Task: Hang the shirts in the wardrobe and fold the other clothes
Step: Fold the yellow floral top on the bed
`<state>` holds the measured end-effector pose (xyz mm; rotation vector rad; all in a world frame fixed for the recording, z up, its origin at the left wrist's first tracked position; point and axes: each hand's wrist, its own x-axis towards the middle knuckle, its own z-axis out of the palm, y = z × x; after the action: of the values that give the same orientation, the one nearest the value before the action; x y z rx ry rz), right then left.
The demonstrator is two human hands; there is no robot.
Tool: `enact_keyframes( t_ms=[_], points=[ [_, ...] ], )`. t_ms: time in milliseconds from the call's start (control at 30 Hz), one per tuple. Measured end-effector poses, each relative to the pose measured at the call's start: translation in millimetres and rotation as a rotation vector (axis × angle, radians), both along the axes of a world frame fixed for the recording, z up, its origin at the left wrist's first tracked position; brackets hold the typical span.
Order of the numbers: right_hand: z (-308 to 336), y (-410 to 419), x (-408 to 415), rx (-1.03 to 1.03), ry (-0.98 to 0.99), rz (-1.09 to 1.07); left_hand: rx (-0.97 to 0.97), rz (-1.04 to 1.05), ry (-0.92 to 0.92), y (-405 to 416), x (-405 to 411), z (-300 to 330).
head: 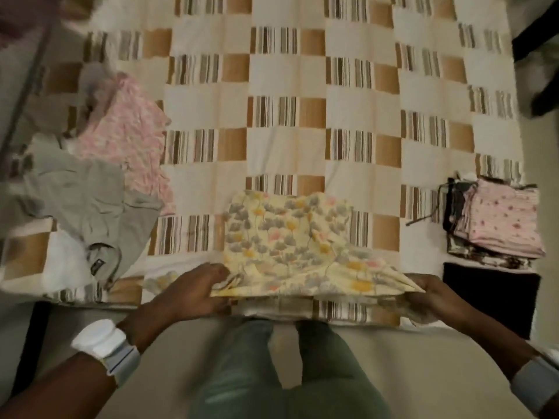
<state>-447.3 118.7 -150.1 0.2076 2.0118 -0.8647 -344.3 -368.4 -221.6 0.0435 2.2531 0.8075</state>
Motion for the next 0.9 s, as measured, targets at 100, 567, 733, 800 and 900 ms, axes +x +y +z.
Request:
enact_keyframes(
  t_ms=[100, 567, 733, 800, 900],
  points=[
    [1.0, 2.5, 15.5, 0.056, -0.295, 0.072, 0.031, -0.116, -0.297, 15.7, 6.8, 7.3],
    [-119.9, 46.9, -210.5, -0.11, 0.166, -0.252, 0.228, 0.556, 0.136, 4.1, -203.4, -33.9],
    [-200.4, 29.3, -286.9, -0.107, 0.433, -0.236, 0.012, 0.577, 0.414, -19.2, -285.1, -120.9],
    [-230.8, 18.2, -309.9, -0.12, 0.557, -0.282, -0.081, 0.622, 0.457, -22.9, -310.5, -151.3],
    [-255.1, 2.1, -335.9, -0.135, 0.717, -0.349, -0.232, 0.677, 0.577, -29.6, -337.7, -182.4]
  ],
)
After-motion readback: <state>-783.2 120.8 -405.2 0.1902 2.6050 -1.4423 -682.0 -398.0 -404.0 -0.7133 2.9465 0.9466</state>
